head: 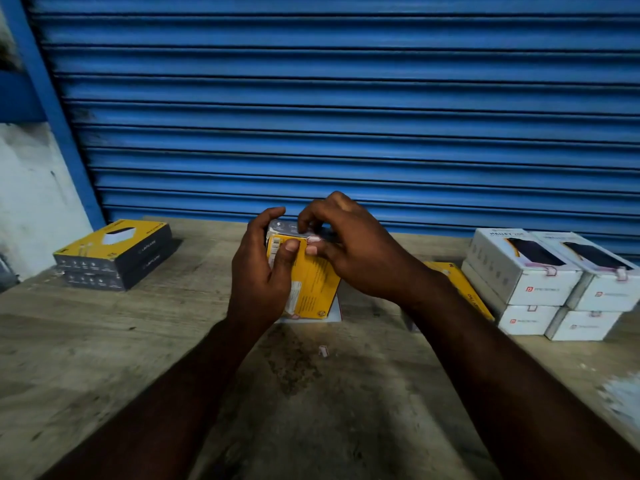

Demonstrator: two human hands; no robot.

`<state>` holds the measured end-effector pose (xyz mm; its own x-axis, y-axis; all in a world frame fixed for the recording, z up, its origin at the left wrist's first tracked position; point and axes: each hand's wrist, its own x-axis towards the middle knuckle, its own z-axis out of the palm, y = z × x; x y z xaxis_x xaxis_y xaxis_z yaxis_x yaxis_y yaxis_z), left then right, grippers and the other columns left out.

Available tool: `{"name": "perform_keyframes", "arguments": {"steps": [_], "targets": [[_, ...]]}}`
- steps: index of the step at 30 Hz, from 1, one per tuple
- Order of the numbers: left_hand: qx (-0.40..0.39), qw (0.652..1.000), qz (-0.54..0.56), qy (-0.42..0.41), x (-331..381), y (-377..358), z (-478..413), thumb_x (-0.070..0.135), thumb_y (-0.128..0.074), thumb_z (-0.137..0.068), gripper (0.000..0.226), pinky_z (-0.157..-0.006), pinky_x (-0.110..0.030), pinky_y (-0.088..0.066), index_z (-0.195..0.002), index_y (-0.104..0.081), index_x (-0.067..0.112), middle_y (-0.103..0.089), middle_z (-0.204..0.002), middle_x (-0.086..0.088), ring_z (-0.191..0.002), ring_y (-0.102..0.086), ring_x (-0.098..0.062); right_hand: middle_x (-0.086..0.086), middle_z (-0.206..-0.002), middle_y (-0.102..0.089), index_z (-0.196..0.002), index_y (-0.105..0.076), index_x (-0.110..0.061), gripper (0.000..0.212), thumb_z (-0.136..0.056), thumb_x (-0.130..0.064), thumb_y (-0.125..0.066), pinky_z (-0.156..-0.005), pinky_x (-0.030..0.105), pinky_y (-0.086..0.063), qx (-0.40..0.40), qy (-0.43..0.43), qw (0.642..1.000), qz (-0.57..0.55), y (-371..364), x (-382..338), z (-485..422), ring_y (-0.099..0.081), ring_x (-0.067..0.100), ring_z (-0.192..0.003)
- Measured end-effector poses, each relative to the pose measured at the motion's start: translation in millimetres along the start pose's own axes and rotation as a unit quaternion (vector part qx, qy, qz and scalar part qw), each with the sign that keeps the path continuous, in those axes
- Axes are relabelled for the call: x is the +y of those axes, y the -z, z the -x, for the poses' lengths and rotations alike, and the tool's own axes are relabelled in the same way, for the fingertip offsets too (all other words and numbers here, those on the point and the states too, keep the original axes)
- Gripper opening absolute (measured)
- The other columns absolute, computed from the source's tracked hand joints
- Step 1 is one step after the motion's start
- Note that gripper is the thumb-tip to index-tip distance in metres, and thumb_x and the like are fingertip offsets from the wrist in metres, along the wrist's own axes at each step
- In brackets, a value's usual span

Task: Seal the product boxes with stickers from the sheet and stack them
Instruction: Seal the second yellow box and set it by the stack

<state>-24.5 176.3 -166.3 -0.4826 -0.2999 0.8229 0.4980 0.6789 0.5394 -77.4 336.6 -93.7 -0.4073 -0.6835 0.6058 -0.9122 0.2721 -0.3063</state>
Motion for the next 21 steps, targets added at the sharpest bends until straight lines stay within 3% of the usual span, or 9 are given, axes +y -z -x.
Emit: {"name": "perform_keyframes", "arguments": {"steps": [7, 13, 17, 21], "targets": [[0.014, 1.0, 0.0, -0.002, -2, 2, -3, 0.041, -0.05, -0.096, 0.047, -0.077, -0.011, -0.046, -0.135, -0.048, 0.016, -0.064, -0.107, 0.0, -0.091, -0.062, 0.0, -0.007, -0.092, -0.068, -0.094, -0.074, -0.023, 0.009, -0.089, -0.019, -0.067, -0.08, 0.038, -0.051, 0.076, 0.002, 0.997, -0.015, 4, -2, -3, -0.061, 0.008, -0.09], [0.002, 1.0, 0.01, -0.001, 0, 2, -2, 0.042, -0.05, -0.095, 0.042, -0.078, -0.012, -0.048, -0.133, -0.048, 0.024, -0.065, -0.106, 0.003, -0.091, -0.063, -0.001, -0.008, -0.094, -0.064, -0.095, -0.066, -0.025, 0.011, -0.09, -0.018, -0.059, -0.075, 0.037, -0.048, 0.059, 0.022, 0.995, 0.072, 6, -2, -1, -0.058, 0.012, -0.088], [0.002, 1.0, 0.007, -0.001, -1, 3, -3, 0.042, -0.05, -0.096, 0.043, -0.076, -0.013, -0.048, -0.134, -0.049, 0.022, -0.065, -0.105, 0.001, -0.09, -0.064, -0.003, -0.01, -0.101, -0.064, -0.103, -0.066, -0.027, 0.013, -0.09, -0.023, -0.063, -0.08, 0.034, -0.049, 0.032, 0.018, 0.998, 0.06, 9, -3, -2, -0.057, 0.007, -0.092], [-0.005, 1.0, 0.001, -0.01, 1, 2, -3, 0.043, -0.051, -0.096, 0.044, -0.077, -0.019, -0.05, -0.134, -0.05, 0.022, -0.065, -0.108, 0.001, -0.092, -0.064, -0.006, -0.013, -0.091, -0.063, -0.091, -0.068, -0.029, 0.006, -0.087, -0.033, -0.066, -0.076, 0.038, -0.05, 0.051, 0.017, 0.995, 0.084, 11, -4, -1, -0.058, 0.008, -0.086]]}}
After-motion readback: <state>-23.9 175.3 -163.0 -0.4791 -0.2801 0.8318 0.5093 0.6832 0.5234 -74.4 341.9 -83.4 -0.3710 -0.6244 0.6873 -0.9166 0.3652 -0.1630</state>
